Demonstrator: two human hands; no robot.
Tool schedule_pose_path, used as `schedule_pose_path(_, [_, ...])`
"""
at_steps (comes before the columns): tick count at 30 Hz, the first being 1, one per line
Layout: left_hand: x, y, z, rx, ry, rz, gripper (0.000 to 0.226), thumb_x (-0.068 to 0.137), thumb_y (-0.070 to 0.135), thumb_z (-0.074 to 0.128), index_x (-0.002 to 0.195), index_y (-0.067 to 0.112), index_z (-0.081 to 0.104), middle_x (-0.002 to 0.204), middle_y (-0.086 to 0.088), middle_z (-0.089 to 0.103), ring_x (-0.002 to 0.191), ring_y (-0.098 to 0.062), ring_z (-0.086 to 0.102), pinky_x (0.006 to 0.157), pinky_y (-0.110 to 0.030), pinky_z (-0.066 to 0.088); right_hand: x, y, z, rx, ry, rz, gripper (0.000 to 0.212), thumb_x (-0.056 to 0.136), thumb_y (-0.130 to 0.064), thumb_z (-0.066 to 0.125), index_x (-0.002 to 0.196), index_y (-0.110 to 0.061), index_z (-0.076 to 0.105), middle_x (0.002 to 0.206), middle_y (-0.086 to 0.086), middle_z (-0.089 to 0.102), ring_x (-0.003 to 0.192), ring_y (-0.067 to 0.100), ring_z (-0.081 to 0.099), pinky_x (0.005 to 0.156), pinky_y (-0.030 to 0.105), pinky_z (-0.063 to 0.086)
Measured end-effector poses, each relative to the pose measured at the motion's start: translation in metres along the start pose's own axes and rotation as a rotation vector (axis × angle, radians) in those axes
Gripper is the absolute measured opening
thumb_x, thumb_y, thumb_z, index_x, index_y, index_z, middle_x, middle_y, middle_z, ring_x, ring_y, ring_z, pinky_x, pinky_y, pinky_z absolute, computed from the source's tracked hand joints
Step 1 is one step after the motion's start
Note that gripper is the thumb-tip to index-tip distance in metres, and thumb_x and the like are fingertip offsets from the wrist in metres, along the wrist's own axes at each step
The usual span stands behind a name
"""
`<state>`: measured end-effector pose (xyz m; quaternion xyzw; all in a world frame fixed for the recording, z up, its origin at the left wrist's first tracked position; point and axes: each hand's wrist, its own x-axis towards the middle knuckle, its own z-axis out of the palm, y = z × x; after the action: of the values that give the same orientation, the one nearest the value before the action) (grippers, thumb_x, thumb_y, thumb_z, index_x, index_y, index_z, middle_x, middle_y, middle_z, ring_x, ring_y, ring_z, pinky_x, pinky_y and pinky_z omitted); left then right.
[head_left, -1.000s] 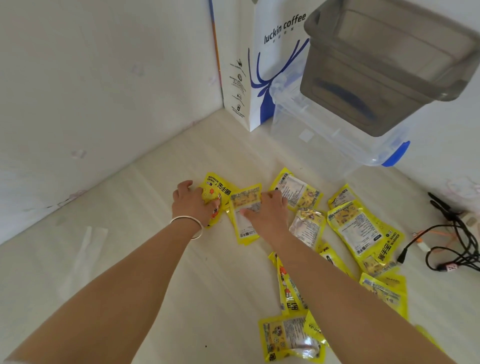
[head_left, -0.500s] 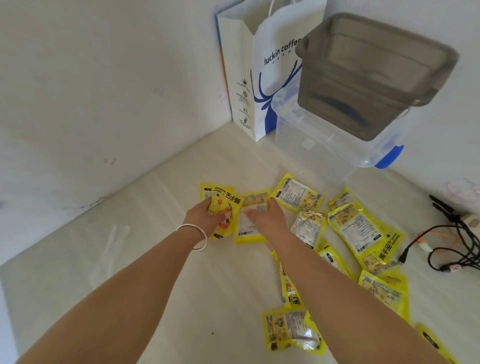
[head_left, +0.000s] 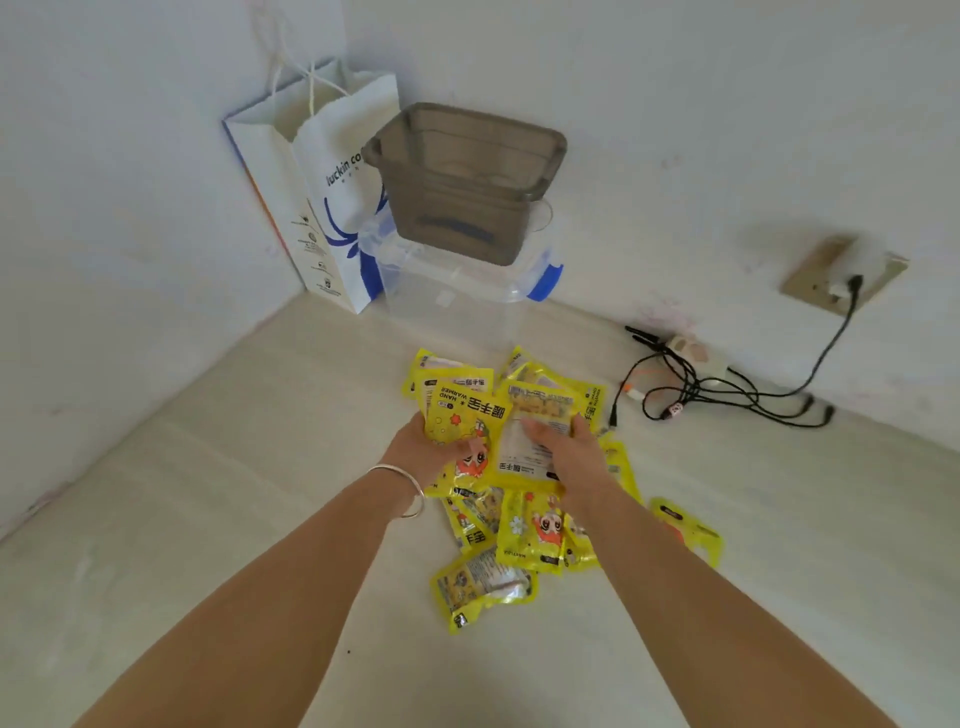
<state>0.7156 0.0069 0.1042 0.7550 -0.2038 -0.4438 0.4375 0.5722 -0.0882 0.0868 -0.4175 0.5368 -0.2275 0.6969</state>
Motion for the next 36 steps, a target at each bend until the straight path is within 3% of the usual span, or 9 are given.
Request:
schedule_pose_path(2, [-0.008,-0.003,0.027,-0.016,-0.122,-0.002,0.040,0.075,0.023,0.077,0.110,0.015,0.058,0.106,-0.005,0.068,0.094,-0.023,0.064,0.077,-0.035,0.054,-0.024,0.011,-0.030,0.089,0.100,-0.026,0.029,0.079,-0.019,0.074,0.101,-0.021,0.056,0.107,0.009,0.069,0.096,0.031,0.068,0.088,0.050,0.055])
schedule_pose_path(4, [-0.023,-0.004,0.059,-0.040,-0.271,-0.037,0.061,0.071,0.031,0.079,0.123,0.012,0.054,0.120,-0.003,0.065,0.108,-0.024,0.061,0.092,-0.042,0.051,-0.051,0.026,-0.062,0.173,0.225,-0.030,0.024,0.079,-0.017,0.074,0.096,-0.023,0.058,0.103,0.008,0.070,0.094,0.031,0.068,0.085,0.050,0.056])
schedule_pose_path(8, [-0.062,-0.007,0.126,0.118,-0.450,-0.029,0.086,0.068,0.036,0.071,0.142,0.011,0.035,0.131,0.000,0.048,0.117,-0.024,0.048,0.092,-0.038,0.043,-0.111,0.057,-0.126,0.256,0.401,-0.035,0.021,0.081,-0.013,0.072,0.094,-0.022,0.059,0.096,0.007,0.070,0.083,0.026,0.068,0.079,0.046,0.058])
schedule_pose_path(11, [-0.103,-0.009,0.186,0.205,-0.599,0.016,0.063,0.083,0.028,0.061,0.139,0.009,0.039,0.134,-0.009,0.048,0.116,-0.026,0.049,0.087,-0.032,0.035,-0.166,0.079,-0.185,0.295,0.544,-0.049,0.024,0.083,-0.013,0.070,0.103,-0.017,0.058,0.099,0.008,0.069,0.082,0.025,0.067,0.075,0.042,0.058])
schedule_pose_path(16, [-0.186,-0.023,0.281,0.341,-0.826,0.152,0.016,0.090,0.018,0.055,0.105,0.020,0.056,0.101,-0.003,0.058,0.087,-0.016,0.055,0.073,-0.026,0.039,-0.249,0.123,-0.277,0.410,0.791,-0.056,0.027,0.081,-0.016,0.072,0.105,-0.017,0.060,0.101,0.009,0.070,0.089,0.029,0.068,0.081,0.047,0.057])
schedule_pose_path(23, [-0.291,-0.060,0.402,0.411,-1.049,0.142,0.009,0.089,0.016,0.060,0.097,0.021,0.060,0.086,-0.002,0.067,0.071,-0.011,0.062,0.058,-0.026,0.050,-0.348,0.187,-0.386,0.610,1.004,-0.071,0.021,0.082,-0.012,0.071,0.096,-0.017,0.056,0.087,0.008,0.068,0.074,0.027,0.067,0.075,0.047,0.057])
schedule_pose_path(27, [-0.330,-0.090,0.461,0.447,-1.086,0.068,0.023,0.084,0.018,0.066,0.107,0.014,0.062,0.095,-0.009,0.070,0.076,-0.020,0.067,0.064,-0.030,0.055,-0.384,0.222,-0.439,0.697,1.050,-0.043,0.021,0.082,-0.014,0.071,0.095,-0.017,0.055,0.088,0.009,0.067,0.073,0.027,0.066,0.068,0.041,0.057])
schedule_pose_path(31, [-0.355,-0.116,0.514,0.546,-1.089,0.033,0.046,0.077,0.031,0.073,0.118,0.014,0.059,0.115,-0.010,0.067,0.102,-0.027,0.065,0.091,-0.046,0.053,-0.403,0.253,-0.488,0.769,1.072,0.002,0.023,0.082,-0.017,0.072,0.097,-0.018,0.054,0.099,0.013,0.067,0.086,0.032,0.067,0.081,0.049,0.057])
schedule_pose_path(36, [-0.349,-0.143,0.579,0.651,-1.134,0.020,0.110,0.044,0.058,0.078,0.138,0.016,0.043,0.136,-0.007,0.055,0.123,-0.026,0.054,0.102,-0.047,0.046,-0.396,0.286,-0.535,0.883,1.104,0.063,0.026,0.081,-0.017,0.072,0.101,-0.015,0.055,0.102,0.015,0.066,0.082,0.032,0.067,0.082,0.050,0.057])
